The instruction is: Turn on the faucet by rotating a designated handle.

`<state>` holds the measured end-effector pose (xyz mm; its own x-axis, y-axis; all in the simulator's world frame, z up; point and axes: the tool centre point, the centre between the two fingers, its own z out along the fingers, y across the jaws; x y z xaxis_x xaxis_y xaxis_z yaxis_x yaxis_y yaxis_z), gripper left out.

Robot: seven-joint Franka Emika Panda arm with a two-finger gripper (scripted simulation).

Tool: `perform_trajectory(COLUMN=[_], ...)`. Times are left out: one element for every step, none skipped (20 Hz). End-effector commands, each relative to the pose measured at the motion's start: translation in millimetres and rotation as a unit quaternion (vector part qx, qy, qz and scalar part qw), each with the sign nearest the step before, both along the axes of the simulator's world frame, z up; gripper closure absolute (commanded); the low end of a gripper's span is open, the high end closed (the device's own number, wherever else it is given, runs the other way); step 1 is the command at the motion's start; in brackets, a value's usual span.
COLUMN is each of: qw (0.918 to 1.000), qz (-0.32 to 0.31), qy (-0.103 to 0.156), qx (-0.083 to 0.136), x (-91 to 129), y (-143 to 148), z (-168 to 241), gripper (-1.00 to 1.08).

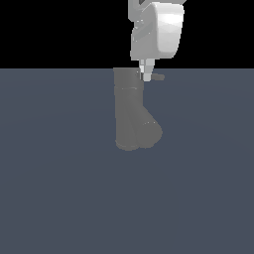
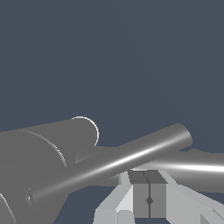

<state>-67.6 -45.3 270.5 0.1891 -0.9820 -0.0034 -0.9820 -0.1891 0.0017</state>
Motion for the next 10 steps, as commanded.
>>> perform_trajectory(qw=[1.0000,1.0000,1.0000,1.0000,1.0000,1.0000,1.0000,1.0000,1.0000,1.0000], qz=[-0.002,-0.002,-0.003,-0.004,-0.004,-0.005,-0.006,-0.006,-0.007,-0.008], qy=[0.000,0.000,0.000,0.000,0.000,0.000,0.000,0.000,0.000,0.000], qx=[0.000,0.000,0.000,0.000,0.000,0.000,0.000,0.000,0.000,0.000], x=[3,6,8,10,12,15,17,19,21,23], y=[-4,-6,-9,-11,-13,-15,-17,-20,-22,-24], z=[0,0,0,0,0,0,0,0,0,0], gripper=[1.08,1.08,1.08,1.08,1.08,1.08,1.08,1.08,1.08,1.08])
